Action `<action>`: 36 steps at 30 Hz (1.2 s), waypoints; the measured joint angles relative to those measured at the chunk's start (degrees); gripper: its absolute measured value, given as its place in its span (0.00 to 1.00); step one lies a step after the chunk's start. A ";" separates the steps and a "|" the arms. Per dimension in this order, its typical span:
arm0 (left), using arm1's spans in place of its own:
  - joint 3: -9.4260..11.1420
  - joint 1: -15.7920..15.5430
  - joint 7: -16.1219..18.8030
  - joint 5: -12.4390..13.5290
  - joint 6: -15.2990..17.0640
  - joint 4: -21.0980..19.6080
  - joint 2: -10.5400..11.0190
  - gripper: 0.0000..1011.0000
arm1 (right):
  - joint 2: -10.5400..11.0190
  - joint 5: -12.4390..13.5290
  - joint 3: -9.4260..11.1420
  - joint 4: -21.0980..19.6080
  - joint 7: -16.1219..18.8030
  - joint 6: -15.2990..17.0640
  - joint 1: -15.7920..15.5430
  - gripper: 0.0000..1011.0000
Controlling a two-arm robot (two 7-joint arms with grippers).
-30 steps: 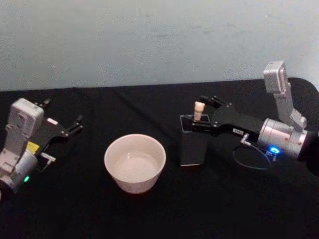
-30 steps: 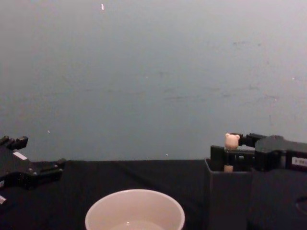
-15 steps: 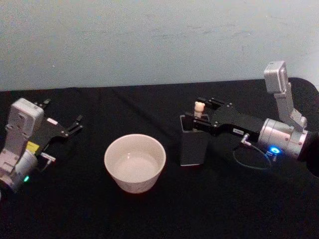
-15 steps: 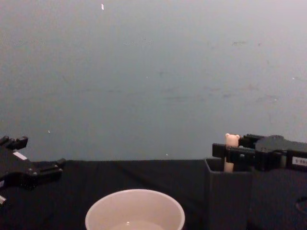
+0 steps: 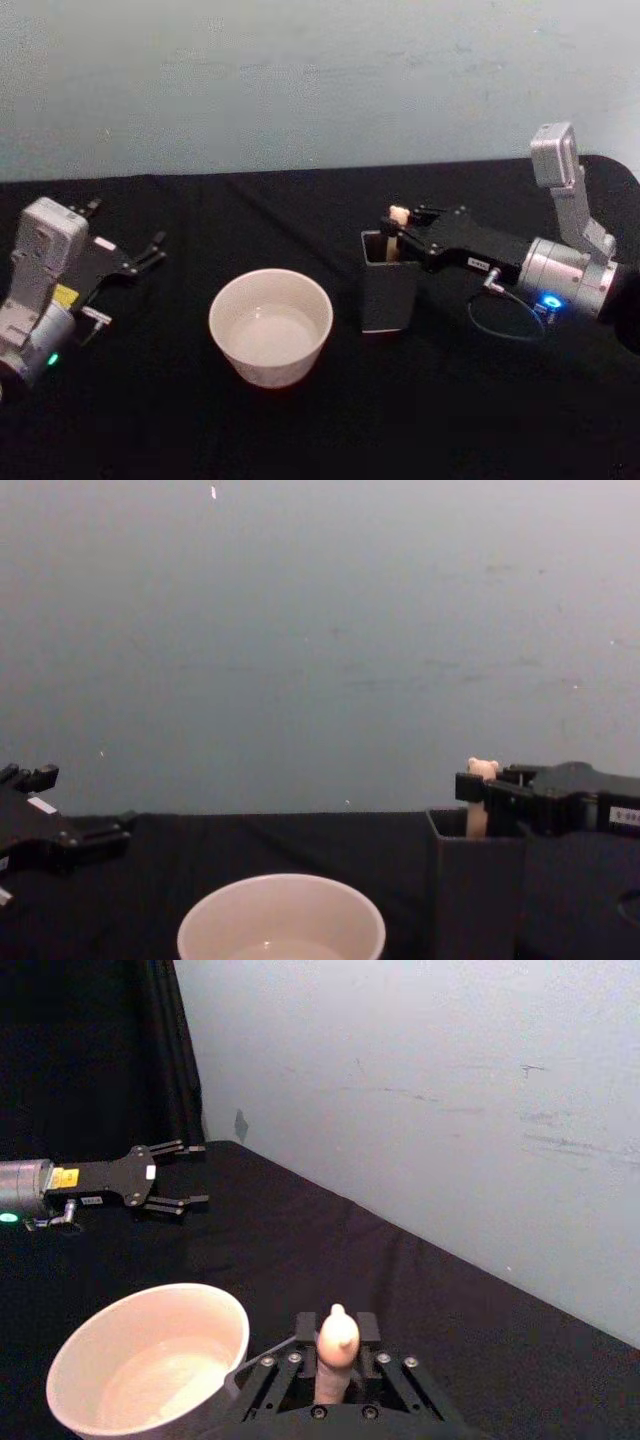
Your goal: Pick up the stirring spoon with one hand, stir inside the cup, then place it back in its original position.
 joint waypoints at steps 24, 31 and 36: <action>0.00 0.00 0.00 0.00 0.00 0.00 0.00 0.99 | 0.62 0.21 0.44 -2.51 -0.19 -1.05 -0.95 0.21; 0.00 0.00 0.00 0.00 0.00 0.00 0.00 0.99 | 1.57 -0.18 1.69 -6.61 -2.35 -2.36 -2.18 0.21; 0.00 0.00 0.00 0.00 0.00 0.00 0.00 0.99 | 2.10 -0.94 2.67 -8.93 -4.05 -3.04 -2.97 0.21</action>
